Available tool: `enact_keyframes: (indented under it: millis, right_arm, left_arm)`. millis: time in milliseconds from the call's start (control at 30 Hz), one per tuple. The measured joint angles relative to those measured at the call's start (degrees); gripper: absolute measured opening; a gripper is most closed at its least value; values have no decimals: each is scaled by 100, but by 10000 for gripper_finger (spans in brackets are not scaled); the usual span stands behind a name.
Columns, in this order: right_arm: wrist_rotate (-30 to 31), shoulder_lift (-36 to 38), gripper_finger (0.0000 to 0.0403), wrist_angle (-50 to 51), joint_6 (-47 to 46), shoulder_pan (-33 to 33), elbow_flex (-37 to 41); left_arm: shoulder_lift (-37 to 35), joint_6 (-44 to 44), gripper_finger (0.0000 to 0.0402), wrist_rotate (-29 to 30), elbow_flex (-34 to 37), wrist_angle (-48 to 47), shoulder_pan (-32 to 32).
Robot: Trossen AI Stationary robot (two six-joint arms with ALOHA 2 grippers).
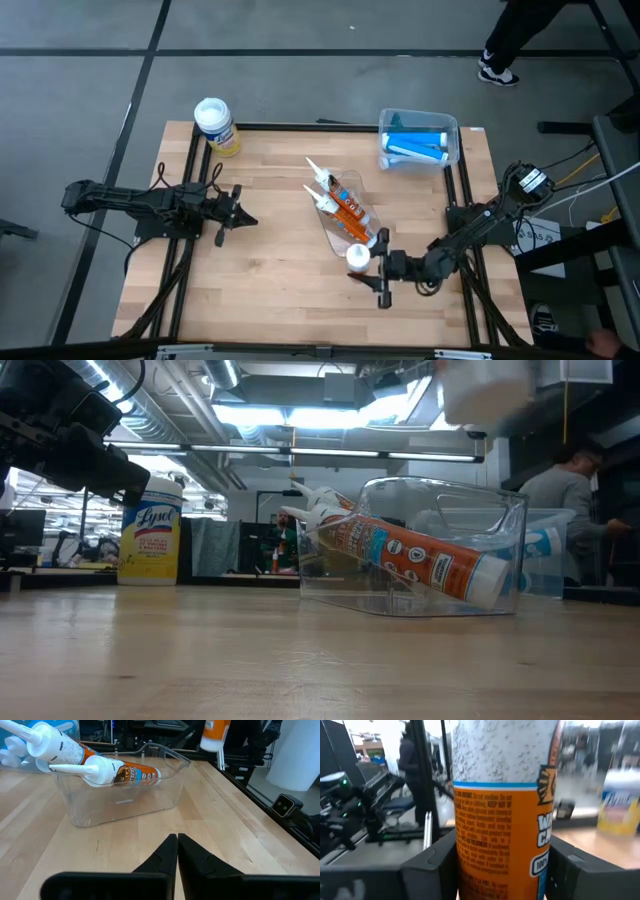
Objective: Pick & place silicon tubes, Sealant and Lysol wipes
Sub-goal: Put the orange sealant into the transparent bin
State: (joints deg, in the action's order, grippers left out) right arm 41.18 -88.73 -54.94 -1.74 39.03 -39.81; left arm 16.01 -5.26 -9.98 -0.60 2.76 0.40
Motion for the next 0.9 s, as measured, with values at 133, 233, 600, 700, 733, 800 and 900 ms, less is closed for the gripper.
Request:
enact_keyframes:
  millis: [133, 233, 600, 700, 733, 800, 900]
  right_arm:
    - [24, 0, 206, -789, 1057, -37, 0]
    - [274, 2, 206, -1162, 1710, -72, -2]
    - [948, 2, 206, -1144, 1966, -249, -2]
    - [1430, 2, 206, -1084, 2120, -315, -2]
    - [1590, 2, 206, -1070, 2159, -344, -2]
    - [1936, 2, 206, -1040, 2190, -398, -2]
    - [2380, 2, 206, -1029, 2329, -494, -2]
  left_arm:
    - [-2, 0, 12, 0, 0, 2, 2]
    - [-2, 0, 10, 0, -2, 1, 2]
    - [-2, 0, 12, 0, 0, 0, 2]
    - [-1, 0, 9, 0, -2, 1, 0]
    - [-1, 0, 8, 0, -1, 2, 2]
    - [-2, 0, 8, 0, -1, 2, 0]
    - [-2, 0, 11, 0, -2, 2, 0]
